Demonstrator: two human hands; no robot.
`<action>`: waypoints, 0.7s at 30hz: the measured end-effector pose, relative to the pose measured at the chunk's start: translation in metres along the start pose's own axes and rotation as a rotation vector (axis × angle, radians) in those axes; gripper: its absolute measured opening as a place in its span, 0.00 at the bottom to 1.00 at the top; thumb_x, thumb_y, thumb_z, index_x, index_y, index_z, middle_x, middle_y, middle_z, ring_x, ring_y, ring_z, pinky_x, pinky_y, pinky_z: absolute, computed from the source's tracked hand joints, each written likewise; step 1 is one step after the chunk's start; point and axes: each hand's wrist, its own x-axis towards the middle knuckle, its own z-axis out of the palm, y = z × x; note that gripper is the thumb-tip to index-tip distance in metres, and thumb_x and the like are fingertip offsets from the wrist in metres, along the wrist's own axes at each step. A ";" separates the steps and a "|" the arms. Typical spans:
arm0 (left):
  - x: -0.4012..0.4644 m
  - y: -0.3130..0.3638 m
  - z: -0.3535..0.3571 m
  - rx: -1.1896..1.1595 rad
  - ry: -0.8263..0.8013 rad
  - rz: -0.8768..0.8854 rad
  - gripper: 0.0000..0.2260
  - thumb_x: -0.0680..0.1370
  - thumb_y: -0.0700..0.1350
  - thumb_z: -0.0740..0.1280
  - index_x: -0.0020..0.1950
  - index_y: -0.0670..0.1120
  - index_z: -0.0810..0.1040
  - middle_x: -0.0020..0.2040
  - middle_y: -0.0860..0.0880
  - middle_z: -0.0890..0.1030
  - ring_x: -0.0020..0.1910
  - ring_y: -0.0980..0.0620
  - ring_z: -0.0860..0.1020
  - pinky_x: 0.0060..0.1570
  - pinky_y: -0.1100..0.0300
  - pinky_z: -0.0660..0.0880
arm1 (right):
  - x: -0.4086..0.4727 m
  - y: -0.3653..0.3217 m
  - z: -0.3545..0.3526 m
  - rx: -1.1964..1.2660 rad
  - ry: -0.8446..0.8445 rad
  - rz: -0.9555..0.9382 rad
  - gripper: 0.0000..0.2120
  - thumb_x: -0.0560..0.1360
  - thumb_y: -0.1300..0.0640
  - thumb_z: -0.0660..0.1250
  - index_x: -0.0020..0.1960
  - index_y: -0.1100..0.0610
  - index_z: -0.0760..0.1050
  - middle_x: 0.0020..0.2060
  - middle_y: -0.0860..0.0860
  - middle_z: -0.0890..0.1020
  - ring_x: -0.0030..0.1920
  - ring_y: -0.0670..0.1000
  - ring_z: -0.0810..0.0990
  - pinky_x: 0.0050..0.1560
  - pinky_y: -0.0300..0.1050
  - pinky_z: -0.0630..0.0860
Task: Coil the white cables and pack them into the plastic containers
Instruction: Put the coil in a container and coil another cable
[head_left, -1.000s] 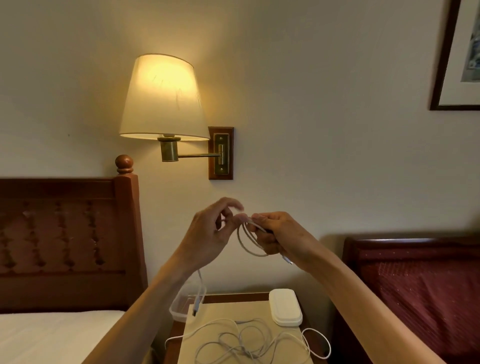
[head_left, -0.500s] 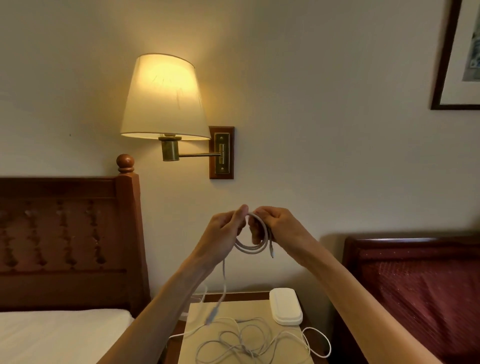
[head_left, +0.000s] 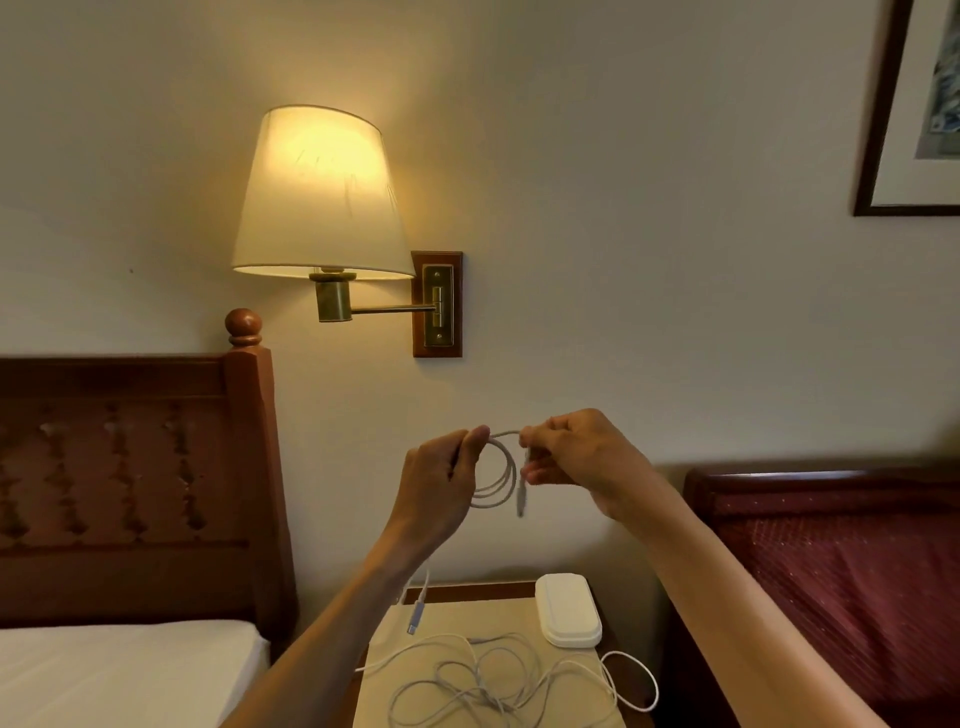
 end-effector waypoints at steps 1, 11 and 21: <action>0.000 0.000 0.001 -0.009 0.006 -0.010 0.15 0.81 0.51 0.59 0.35 0.52 0.74 0.26 0.54 0.69 0.25 0.56 0.67 0.27 0.66 0.62 | -0.001 -0.002 0.003 0.114 0.007 0.032 0.10 0.80 0.58 0.63 0.46 0.63 0.78 0.36 0.56 0.82 0.32 0.48 0.83 0.37 0.35 0.80; 0.006 0.014 -0.007 -0.389 -0.012 -0.480 0.21 0.81 0.57 0.58 0.34 0.44 0.69 0.30 0.48 0.66 0.30 0.53 0.64 0.36 0.57 0.64 | 0.000 0.045 0.046 -0.477 0.439 -0.781 0.04 0.77 0.60 0.68 0.50 0.59 0.73 0.52 0.51 0.74 0.46 0.46 0.75 0.44 0.32 0.75; 0.012 0.017 -0.023 -0.515 -0.040 -0.542 0.21 0.81 0.57 0.58 0.32 0.48 0.68 0.29 0.51 0.65 0.33 0.51 0.63 0.40 0.54 0.63 | -0.003 0.028 0.019 0.116 -0.156 -0.396 0.18 0.75 0.64 0.69 0.58 0.54 0.65 0.53 0.54 0.81 0.46 0.55 0.85 0.49 0.48 0.82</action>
